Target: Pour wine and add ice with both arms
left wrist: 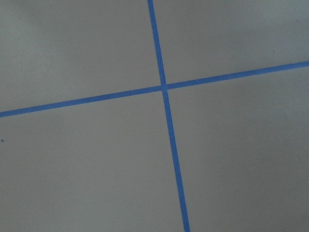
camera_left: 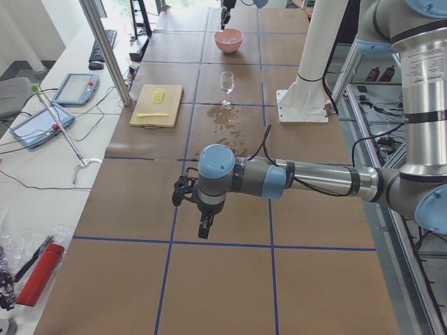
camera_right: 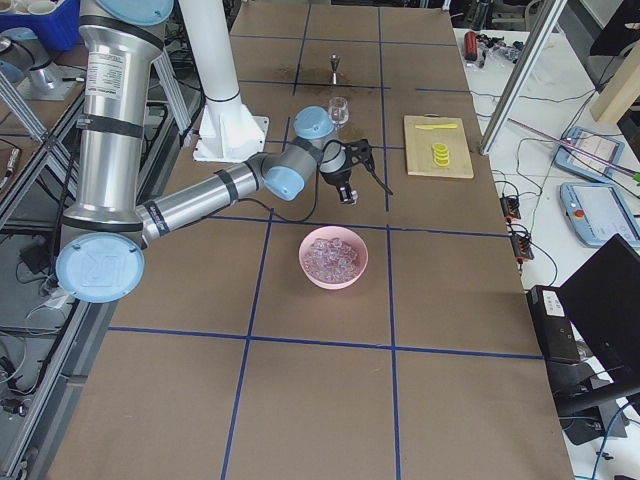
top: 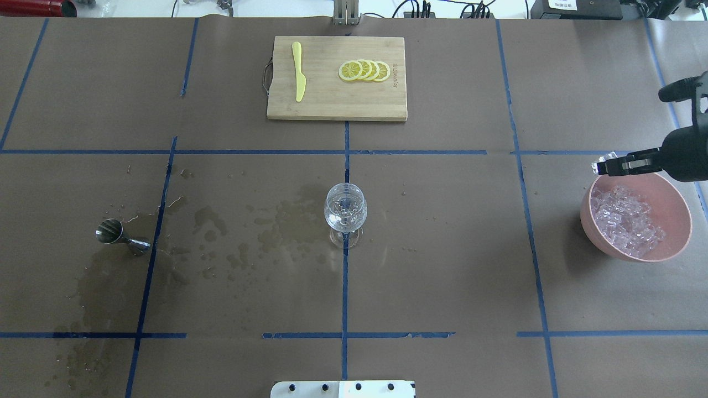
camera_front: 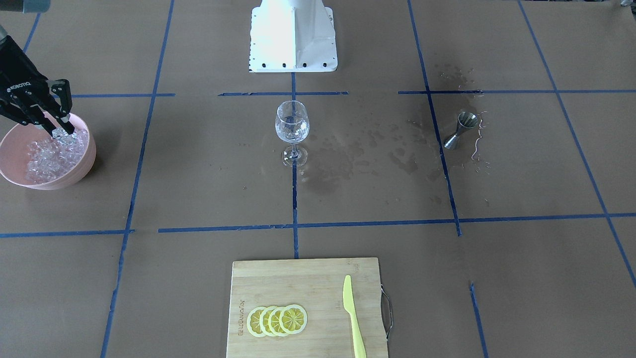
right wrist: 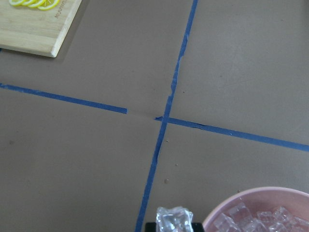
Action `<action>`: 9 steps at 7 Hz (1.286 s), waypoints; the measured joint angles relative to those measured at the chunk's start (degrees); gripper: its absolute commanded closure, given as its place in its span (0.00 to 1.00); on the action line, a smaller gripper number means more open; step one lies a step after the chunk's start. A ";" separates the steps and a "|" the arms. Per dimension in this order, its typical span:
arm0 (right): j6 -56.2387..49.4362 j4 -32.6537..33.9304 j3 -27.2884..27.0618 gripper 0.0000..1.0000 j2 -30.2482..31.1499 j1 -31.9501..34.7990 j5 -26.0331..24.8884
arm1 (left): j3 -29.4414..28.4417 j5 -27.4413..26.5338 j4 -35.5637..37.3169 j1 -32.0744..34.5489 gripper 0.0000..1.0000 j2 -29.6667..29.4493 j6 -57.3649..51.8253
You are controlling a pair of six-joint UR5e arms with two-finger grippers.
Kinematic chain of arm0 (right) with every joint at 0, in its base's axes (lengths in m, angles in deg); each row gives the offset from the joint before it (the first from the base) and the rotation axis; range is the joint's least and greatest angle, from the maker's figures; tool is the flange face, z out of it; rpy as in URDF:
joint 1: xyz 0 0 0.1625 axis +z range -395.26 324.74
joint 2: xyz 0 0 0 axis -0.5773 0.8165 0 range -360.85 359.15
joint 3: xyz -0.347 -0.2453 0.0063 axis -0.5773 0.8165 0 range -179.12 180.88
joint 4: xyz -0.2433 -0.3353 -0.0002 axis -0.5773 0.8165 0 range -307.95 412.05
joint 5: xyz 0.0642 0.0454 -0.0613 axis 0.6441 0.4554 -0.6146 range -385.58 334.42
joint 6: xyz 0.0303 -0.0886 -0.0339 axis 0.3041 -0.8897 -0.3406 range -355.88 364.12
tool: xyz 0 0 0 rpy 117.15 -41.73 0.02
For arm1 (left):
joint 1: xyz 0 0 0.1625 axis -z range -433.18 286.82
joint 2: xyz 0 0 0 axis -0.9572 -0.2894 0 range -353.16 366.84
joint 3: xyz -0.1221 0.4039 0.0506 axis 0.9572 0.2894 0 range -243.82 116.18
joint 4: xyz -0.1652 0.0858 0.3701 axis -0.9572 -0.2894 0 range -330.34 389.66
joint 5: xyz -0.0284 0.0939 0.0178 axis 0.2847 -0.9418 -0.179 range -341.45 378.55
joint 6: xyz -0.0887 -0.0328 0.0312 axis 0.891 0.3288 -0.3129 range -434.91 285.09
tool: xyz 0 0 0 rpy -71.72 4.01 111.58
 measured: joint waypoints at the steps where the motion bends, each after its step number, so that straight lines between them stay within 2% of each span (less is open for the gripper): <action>1: 0.52 6.84 -1.49 1.00 -4.91 -0.50 -0.16 | 0.00 0.00 0.00 0.00 0.00 0.00 0.00; 3: 5.28 18.33 -2.34 1.00 -16.41 -4.01 -2.65 | 0.00 0.00 0.00 -0.07 0.00 0.00 0.00; 6: 14.47 38.29 -2.32 1.00 -35.65 -12.37 -9.80 | -0.05 0.04 0.00 -0.08 0.00 0.00 0.00; 8: 20.37 44.34 -1.37 1.00 -43.07 -18.44 -15.98 | -0.08 0.05 0.00 -0.08 0.00 0.00 0.00; 9: 23.05 45.93 0.82 1.00 -46.55 -21.54 -19.60 | -0.08 0.04 0.00 -0.08 0.00 0.00 0.00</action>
